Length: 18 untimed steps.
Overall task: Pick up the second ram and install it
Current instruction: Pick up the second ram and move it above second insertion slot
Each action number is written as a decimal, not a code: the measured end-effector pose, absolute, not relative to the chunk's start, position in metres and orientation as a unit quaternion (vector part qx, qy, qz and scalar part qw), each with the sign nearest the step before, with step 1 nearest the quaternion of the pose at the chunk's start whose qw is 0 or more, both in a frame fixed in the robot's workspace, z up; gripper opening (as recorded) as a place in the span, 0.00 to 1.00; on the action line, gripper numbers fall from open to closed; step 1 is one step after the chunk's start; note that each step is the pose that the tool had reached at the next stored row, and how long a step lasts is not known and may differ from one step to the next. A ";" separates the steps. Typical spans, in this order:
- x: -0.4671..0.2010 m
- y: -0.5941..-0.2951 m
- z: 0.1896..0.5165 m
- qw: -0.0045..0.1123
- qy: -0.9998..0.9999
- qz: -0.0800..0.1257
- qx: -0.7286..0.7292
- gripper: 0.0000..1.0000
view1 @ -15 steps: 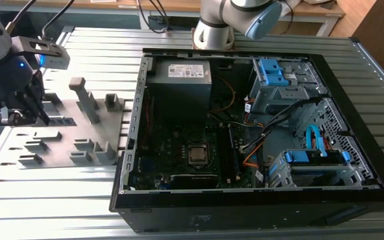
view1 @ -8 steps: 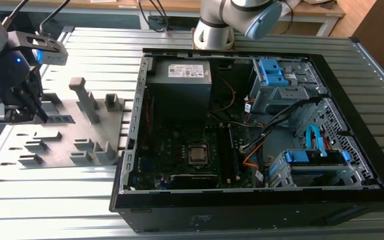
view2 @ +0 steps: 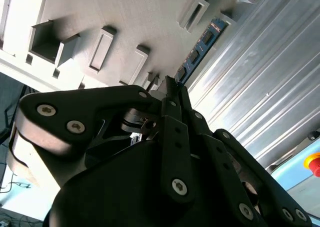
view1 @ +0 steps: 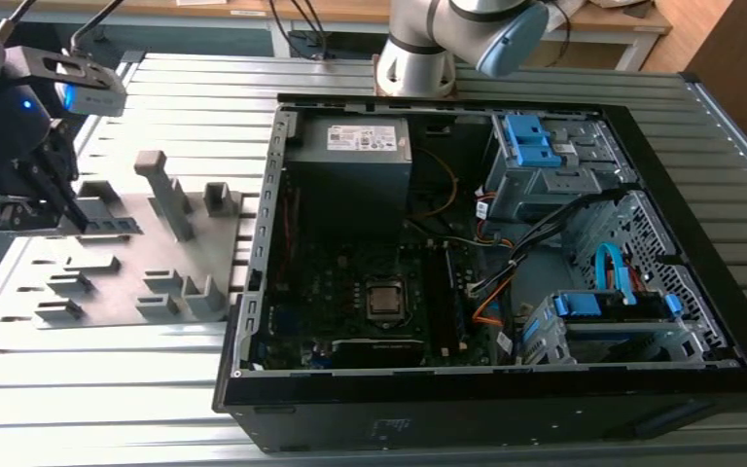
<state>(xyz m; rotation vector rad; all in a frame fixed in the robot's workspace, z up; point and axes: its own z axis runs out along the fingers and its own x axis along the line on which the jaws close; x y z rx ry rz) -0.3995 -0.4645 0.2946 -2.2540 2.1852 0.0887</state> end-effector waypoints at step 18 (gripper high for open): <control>-0.399 -0.460 0.328 0.000 0.696 0.028 -0.718 0.14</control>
